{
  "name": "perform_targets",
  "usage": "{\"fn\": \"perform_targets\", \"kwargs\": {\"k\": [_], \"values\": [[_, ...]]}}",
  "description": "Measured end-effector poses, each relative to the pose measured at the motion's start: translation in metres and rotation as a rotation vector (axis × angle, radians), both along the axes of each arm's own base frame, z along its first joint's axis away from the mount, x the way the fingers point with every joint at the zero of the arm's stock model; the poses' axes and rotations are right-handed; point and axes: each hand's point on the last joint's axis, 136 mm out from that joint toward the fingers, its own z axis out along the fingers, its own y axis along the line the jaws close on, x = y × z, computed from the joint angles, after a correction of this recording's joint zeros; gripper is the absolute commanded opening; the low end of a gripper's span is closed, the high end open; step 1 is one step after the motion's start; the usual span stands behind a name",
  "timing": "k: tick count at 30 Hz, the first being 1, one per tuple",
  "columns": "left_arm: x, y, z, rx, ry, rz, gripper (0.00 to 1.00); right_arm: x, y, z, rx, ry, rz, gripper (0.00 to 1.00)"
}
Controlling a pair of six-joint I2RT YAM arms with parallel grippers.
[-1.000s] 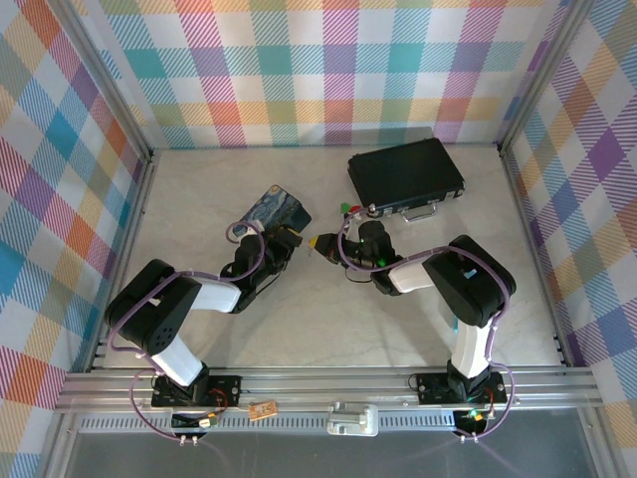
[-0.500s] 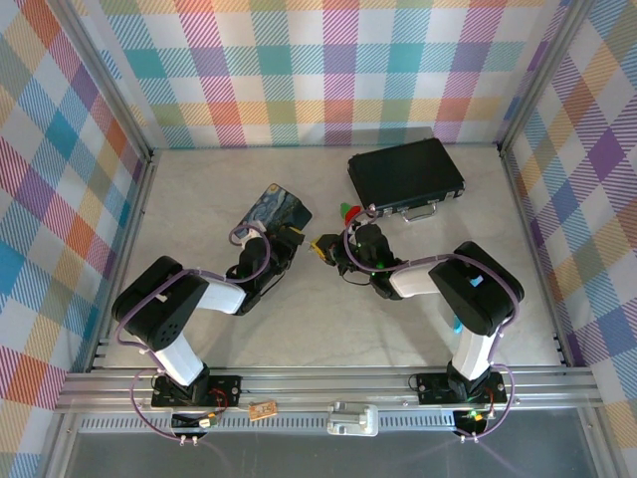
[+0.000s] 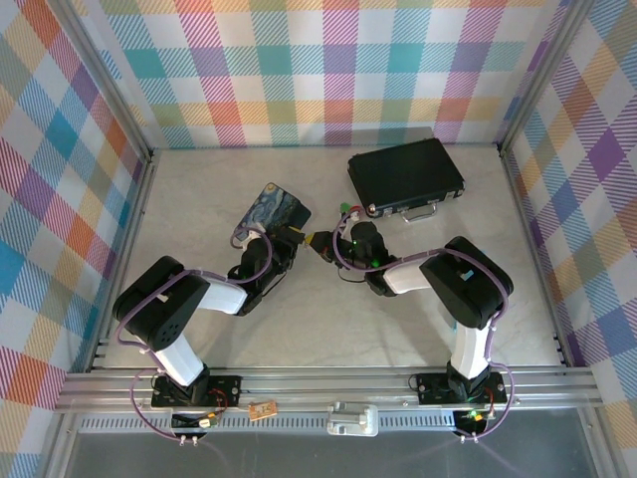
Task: Unlock a padlock with a key
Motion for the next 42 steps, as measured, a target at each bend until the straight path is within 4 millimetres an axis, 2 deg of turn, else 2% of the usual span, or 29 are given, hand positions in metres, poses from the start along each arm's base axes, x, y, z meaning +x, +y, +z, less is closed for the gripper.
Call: {"fn": "perform_targets", "kwargs": {"k": [6, 14, 19, 29, 37, 42], "values": [[0.001, 0.001, 0.000, 0.042, -0.026, -0.007, 0.00, 0.000, 0.000, -0.002, 0.091, 0.171, -0.036, 0.00], [-0.004, -0.010, 0.004, 0.145, -0.131, -0.136, 0.00, -0.009, -0.009, -0.003, 0.300, 0.651, -0.014, 0.00], [-0.007, -0.014, 0.012, 0.202, -0.220, -0.210, 0.00, -0.015, -0.010, 0.002, 0.372, 0.823, 0.007, 0.00], [-0.007, -0.006, 0.025, 0.233, -0.352, -0.188, 0.00, -0.013, -0.006, 0.014, 0.447, 0.812, 0.011, 0.00], [-0.002, -0.002, 0.001, 0.260, -0.309, -0.160, 0.00, -0.007, -0.003, -0.012, 0.448, 0.815, -0.010, 0.00], [-0.006, -0.002, -0.012, 0.296, -0.255, -0.179, 0.00, -0.011, -0.005, -0.027, 0.439, 0.828, -0.020, 0.00]]}}
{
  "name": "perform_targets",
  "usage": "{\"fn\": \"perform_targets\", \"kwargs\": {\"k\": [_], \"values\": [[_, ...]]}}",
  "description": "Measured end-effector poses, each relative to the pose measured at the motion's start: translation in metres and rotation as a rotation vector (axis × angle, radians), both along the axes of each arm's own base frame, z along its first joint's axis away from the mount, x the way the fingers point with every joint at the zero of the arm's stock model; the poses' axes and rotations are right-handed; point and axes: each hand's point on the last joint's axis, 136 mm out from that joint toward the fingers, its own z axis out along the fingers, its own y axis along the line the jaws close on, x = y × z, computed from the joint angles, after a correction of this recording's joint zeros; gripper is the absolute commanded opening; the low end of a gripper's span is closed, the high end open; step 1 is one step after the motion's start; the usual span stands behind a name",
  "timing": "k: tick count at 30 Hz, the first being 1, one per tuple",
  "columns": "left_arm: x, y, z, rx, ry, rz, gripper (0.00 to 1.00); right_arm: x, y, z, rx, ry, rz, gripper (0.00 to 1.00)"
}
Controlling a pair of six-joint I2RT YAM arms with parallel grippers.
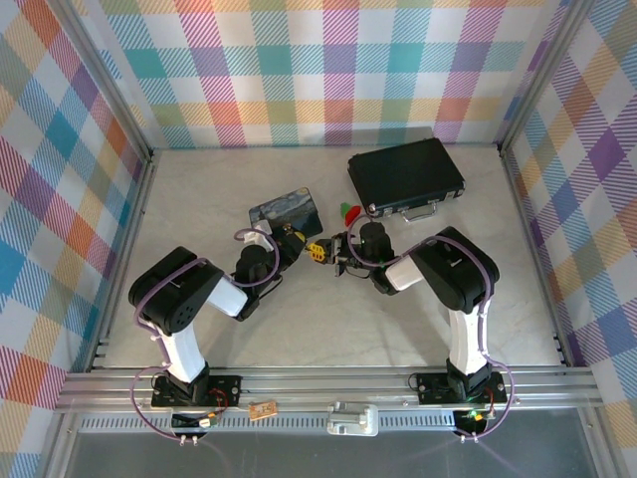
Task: Unlock a padlock with a key
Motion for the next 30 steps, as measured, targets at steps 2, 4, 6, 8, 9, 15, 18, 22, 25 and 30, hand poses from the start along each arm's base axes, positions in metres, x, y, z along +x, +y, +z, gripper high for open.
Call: {"fn": "perform_targets", "kwargs": {"k": [2, 4, 6, 8, 9, 15, 18, 22, 25, 30], "values": [[-0.001, 0.001, -0.002, 0.018, 0.014, -0.001, 0.00, 0.000, -0.001, -0.002, -0.007, -0.002, -0.005, 0.02], [-0.002, 0.002, -0.004, 0.029, 0.023, 0.001, 0.00, 0.001, -0.002, -0.003, -0.019, -0.029, -0.008, 0.08], [-0.001, 0.003, -0.004, 0.030, 0.028, 0.004, 0.00, 0.001, -0.002, -0.004, -0.037, -0.068, -0.004, 0.15], [-0.002, 0.003, -0.007, 0.036, 0.037, 0.003, 0.00, 0.001, -0.002, -0.006, -0.060, -0.107, 0.005, 0.21], [-0.002, 0.004, -0.009, 0.042, 0.046, 0.004, 0.00, 0.000, -0.002, -0.008, -0.075, -0.124, 0.009, 0.25], [-0.006, 0.018, -0.039, 0.131, 0.153, 0.048, 0.00, 0.000, -0.016, -0.012, -0.187, -0.248, 0.002, 0.41], [-0.011, 0.024, -0.045, 0.174, 0.189, 0.058, 0.00, 0.000, -0.020, 0.001, -0.239, -0.344, 0.009, 0.45], [-0.015, 0.029, -0.045, 0.222, 0.213, 0.063, 0.00, -0.004, -0.029, 0.016, -0.351, -0.470, 0.047, 0.48], [-0.016, 0.031, -0.047, 0.255, 0.235, 0.060, 0.00, -0.007, -0.037, 0.027, -0.476, -0.573, 0.092, 0.49], [-0.018, 0.032, -0.055, 0.294, 0.280, 0.053, 0.18, -0.010, -0.047, 0.049, -0.658, -0.764, 0.176, 0.49]]}}
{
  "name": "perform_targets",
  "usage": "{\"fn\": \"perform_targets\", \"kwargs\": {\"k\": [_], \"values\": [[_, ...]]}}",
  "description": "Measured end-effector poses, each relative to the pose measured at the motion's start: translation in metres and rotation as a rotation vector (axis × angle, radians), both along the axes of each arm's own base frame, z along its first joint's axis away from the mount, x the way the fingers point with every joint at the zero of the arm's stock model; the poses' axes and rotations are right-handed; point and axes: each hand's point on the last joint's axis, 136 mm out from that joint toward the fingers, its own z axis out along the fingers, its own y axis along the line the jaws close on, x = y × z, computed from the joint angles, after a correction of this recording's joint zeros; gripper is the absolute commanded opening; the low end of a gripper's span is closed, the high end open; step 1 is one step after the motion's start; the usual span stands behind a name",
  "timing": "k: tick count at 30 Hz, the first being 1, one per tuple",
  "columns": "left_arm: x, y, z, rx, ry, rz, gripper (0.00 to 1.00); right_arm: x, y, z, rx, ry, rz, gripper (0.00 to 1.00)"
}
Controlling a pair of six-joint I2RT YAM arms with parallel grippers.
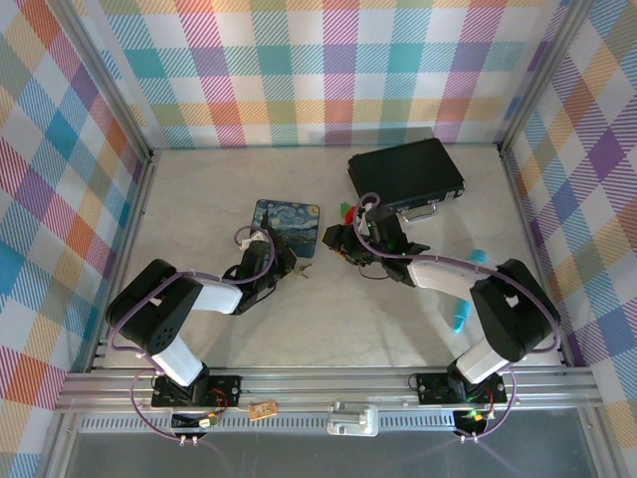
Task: Unlock a padlock with a key
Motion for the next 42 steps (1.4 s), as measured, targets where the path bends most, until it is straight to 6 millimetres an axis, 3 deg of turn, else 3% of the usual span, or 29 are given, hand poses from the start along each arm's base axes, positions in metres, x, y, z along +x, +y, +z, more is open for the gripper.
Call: {"fn": "perform_targets", "kwargs": {"k": [4, 11, 16, 21, 25, 29, 42], "values": [[-0.003, 0.004, -0.007, 0.021, 0.032, 0.005, 0.23, -0.009, -0.001, 0.000, -0.134, -0.084, 0.078, 0.50], [-0.003, 0.011, -0.002, 0.025, 0.043, 0.020, 0.51, -0.028, 0.005, -0.012, -0.281, -0.133, 0.190, 0.50], [-0.005, 0.025, 0.025, 0.006, 0.020, 0.055, 0.62, -0.030, 0.028, -0.012, -0.309, -0.166, 0.249, 0.54], [-0.008, 0.056, 0.065, -0.014, -0.027, 0.129, 0.69, -0.028, 0.056, -0.029, -0.339, -0.153, 0.309, 0.58], [-0.012, 0.087, 0.085, -0.020, -0.044, 0.202, 0.71, -0.021, 0.074, -0.041, -0.367, -0.147, 0.343, 0.59], [-0.017, 0.105, 0.092, -0.018, -0.047, 0.244, 0.72, -0.008, 0.085, -0.048, -0.400, -0.168, 0.354, 0.62], [-0.028, 0.105, 0.079, -0.023, -0.002, 0.218, 0.72, 0.057, 0.096, -0.046, -0.564, -0.349, 0.328, 0.65]]}}
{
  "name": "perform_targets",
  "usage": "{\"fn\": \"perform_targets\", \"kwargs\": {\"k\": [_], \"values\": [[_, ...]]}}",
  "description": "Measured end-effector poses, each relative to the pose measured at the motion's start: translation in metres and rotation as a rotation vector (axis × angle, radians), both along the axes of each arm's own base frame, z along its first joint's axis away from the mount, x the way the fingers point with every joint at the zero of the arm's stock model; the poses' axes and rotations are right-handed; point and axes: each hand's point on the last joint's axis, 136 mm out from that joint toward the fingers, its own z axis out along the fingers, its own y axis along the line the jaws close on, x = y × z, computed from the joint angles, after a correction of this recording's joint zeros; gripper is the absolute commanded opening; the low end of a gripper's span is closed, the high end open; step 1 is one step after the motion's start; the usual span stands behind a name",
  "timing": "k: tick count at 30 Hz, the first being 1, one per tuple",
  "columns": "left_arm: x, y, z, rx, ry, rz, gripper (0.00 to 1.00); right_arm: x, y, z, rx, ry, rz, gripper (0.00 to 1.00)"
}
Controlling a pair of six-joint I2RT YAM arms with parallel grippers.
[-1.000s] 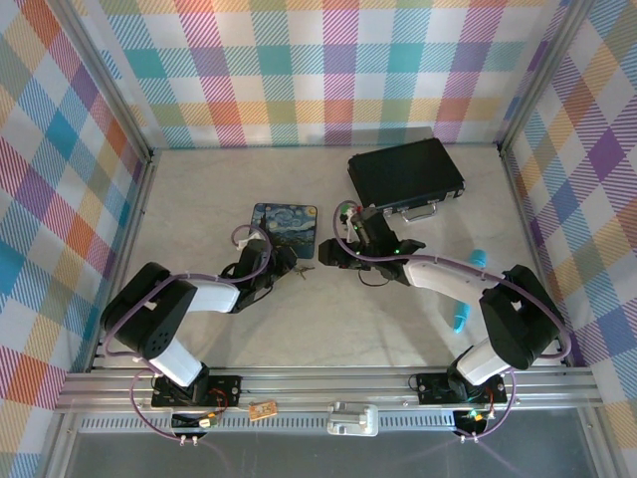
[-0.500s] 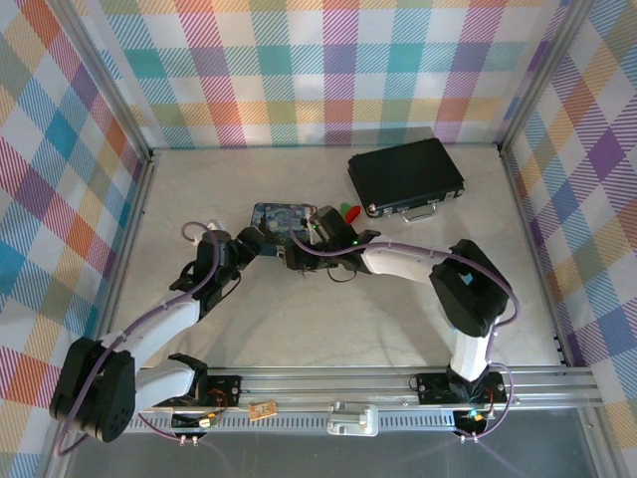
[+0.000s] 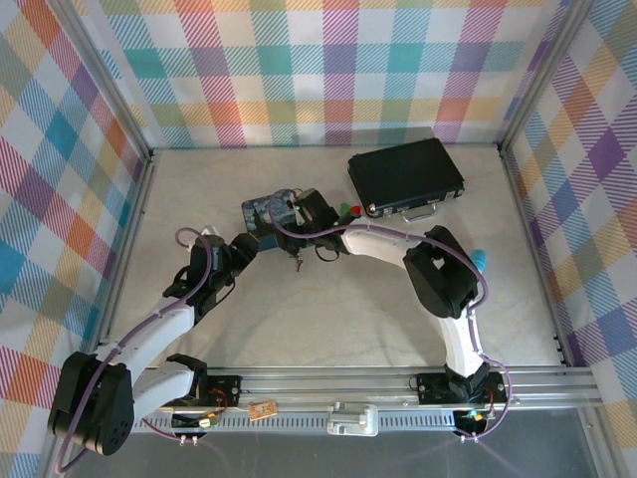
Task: Unlock a padlock with a key
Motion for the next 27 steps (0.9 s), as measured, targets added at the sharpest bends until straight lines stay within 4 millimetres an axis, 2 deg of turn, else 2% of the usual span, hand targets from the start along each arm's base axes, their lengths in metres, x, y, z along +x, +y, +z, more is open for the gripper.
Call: {"fn": "perform_targets", "kwargs": {"k": [5, 10, 14, 18, 27], "values": [[-0.002, -0.001, -0.004, -0.004, 0.003, -0.006, 0.72, -0.003, -0.002, -0.003, -0.052, -0.051, 0.098, 0.66], [-0.005, 0.004, -0.015, -0.011, 0.019, 0.002, 0.72, -0.025, 0.001, -0.010, -0.147, -0.085, 0.255, 0.66], [0.001, 0.004, -0.015, -0.030, 0.013, -0.004, 0.72, -0.033, 0.001, -0.016, -0.240, -0.105, 0.366, 0.66], [0.003, 0.004, -0.015, -0.043, 0.012, -0.010, 0.72, -0.024, 0.007, -0.019, -0.303, -0.155, 0.433, 0.69], [0.005, 0.004, -0.010, -0.060, -0.008, -0.018, 0.72, -0.011, 0.008, -0.054, -0.418, -0.152, 0.479, 0.70]]}}
